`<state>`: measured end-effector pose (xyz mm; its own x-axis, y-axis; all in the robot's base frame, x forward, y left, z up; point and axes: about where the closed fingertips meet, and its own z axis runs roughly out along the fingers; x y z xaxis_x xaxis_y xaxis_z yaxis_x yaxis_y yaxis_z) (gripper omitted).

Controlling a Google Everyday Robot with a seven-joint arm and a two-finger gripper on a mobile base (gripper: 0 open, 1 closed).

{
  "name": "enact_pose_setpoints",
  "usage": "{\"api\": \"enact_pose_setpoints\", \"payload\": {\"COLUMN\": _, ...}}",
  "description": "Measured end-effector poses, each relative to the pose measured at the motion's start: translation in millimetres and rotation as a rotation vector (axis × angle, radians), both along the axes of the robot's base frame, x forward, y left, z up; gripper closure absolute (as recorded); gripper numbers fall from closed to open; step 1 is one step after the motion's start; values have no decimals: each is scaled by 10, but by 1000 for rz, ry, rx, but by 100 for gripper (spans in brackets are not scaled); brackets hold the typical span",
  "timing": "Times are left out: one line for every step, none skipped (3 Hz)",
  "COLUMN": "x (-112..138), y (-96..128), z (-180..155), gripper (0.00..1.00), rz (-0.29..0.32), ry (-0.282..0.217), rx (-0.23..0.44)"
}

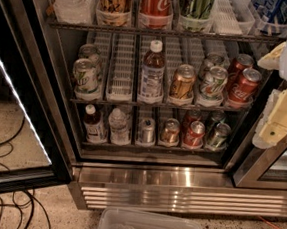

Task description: Pick green can from top shelf of fridge

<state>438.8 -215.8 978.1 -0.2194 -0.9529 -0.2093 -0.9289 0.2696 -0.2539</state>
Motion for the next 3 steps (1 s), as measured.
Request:
{"api": "enact_pose_setpoints", "payload": {"x": -78, "y": -10, "z": -17, "gripper": 0, "rz": 78, "ry": 59, "rx": 39}}
{"api": "enact_pose_setpoints", "payload": {"x": -30, "y": 48, "z": 8, "gripper": 0, "rz": 94, "ry": 48, "rx": 34}}
{"api": "enact_pose_setpoints", "payload": {"x": 315, "y": 66, "z": 240, "gripper": 0, "rz": 28, "ry": -84, "rx": 123}}
